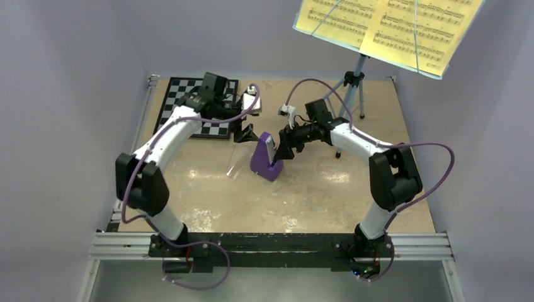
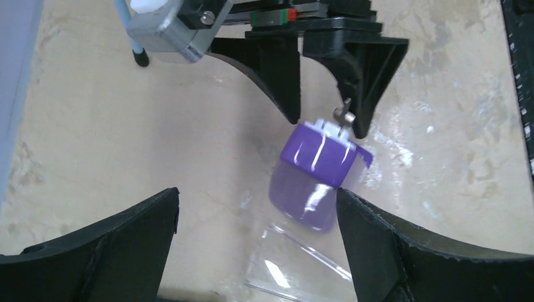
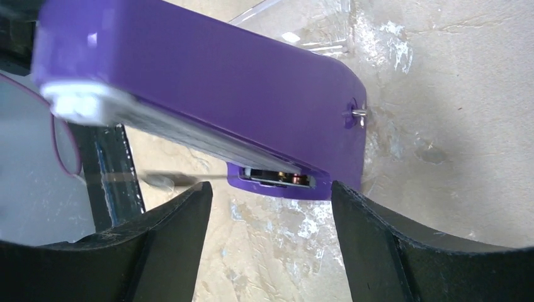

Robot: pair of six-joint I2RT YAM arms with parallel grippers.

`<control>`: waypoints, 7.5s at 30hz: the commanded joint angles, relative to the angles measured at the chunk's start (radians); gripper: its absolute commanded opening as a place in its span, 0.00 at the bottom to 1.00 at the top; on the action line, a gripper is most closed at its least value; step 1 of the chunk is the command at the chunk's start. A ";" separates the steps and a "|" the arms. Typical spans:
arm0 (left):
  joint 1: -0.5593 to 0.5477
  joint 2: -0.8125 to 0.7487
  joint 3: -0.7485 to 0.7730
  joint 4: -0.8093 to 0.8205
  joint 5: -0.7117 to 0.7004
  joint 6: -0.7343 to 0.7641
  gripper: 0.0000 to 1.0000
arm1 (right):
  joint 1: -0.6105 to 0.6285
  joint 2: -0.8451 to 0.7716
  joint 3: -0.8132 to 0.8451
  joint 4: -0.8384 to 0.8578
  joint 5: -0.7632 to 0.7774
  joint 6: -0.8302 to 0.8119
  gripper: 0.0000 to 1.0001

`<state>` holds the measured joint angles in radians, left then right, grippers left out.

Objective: Pack up the instrument practice props

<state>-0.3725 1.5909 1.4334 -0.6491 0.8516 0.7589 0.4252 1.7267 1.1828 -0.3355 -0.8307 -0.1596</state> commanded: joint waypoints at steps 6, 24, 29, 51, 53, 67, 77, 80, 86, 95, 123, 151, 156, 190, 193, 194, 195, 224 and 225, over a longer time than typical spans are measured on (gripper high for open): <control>-0.010 0.200 0.282 -0.386 0.228 0.524 0.96 | 0.000 -0.014 0.064 -0.008 -0.050 0.029 0.73; -0.063 0.231 0.261 -0.586 0.154 0.586 0.66 | 0.000 0.005 0.058 -0.012 -0.034 0.001 0.71; -0.066 0.226 0.238 -0.506 0.154 0.529 0.51 | 0.000 0.012 0.057 -0.013 -0.029 -0.007 0.71; -0.066 0.273 0.287 -0.607 0.141 0.604 0.00 | -0.010 0.044 0.098 -0.164 -0.188 -0.198 0.73; -0.066 0.274 0.291 -0.605 0.143 0.598 0.00 | -0.010 0.057 0.117 -0.143 -0.189 -0.170 0.73; -0.066 0.272 0.291 -0.607 0.144 0.599 0.00 | -0.006 0.124 0.181 -0.023 -0.116 0.025 0.72; -0.066 0.269 0.276 -0.643 0.144 0.641 0.00 | -0.016 0.131 0.159 0.060 -0.022 0.189 0.71; -0.068 0.265 0.268 -0.646 0.141 0.656 0.00 | -0.016 0.136 0.162 0.058 -0.023 0.190 0.71; -0.068 0.261 0.261 -0.651 0.132 0.683 0.00 | -0.028 0.172 0.207 0.028 -0.042 0.216 0.71; -0.067 0.259 0.249 -0.661 0.134 0.693 0.00 | -0.038 0.170 0.214 0.002 -0.030 0.197 0.70; -0.075 0.275 0.270 -0.640 0.122 0.682 0.00 | 0.010 0.182 0.289 -0.121 -0.098 0.108 0.70; -0.070 0.214 0.223 -0.418 0.085 0.502 0.49 | 0.030 -0.072 0.148 -0.220 -0.084 -0.020 0.78; -0.067 0.142 0.157 -0.318 0.071 0.429 1.00 | 0.019 -0.097 0.145 -0.229 -0.061 -0.011 0.80; 0.066 -0.322 -0.430 0.110 -0.772 -0.817 1.00 | -0.029 -0.515 0.180 -0.568 0.411 -0.085 0.88; 0.062 -0.314 -0.488 0.153 -0.764 -0.829 1.00 | -0.034 -0.546 0.188 -0.597 0.433 -0.114 0.89; 0.055 -0.306 -0.497 0.162 -0.754 -0.828 1.00 | -0.035 -0.548 0.195 -0.610 0.437 -0.123 0.89; 0.045 -0.296 -0.503 0.167 -0.746 -0.825 1.00 | -0.038 -0.548 0.202 -0.623 0.439 -0.125 0.89; -0.089 -0.025 -0.502 0.226 -0.809 -0.887 0.80 | -0.065 -0.578 0.190 -0.630 0.425 -0.083 0.86; -0.091 -0.013 -0.495 0.221 -0.805 -0.885 0.80 | -0.070 -0.579 0.192 -0.629 0.422 -0.078 0.86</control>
<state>-0.4572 1.5490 0.8803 -0.4191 0.0776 -0.0990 0.3706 1.1801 1.3594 -0.9798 -0.4023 -0.2611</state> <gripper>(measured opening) 0.808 0.861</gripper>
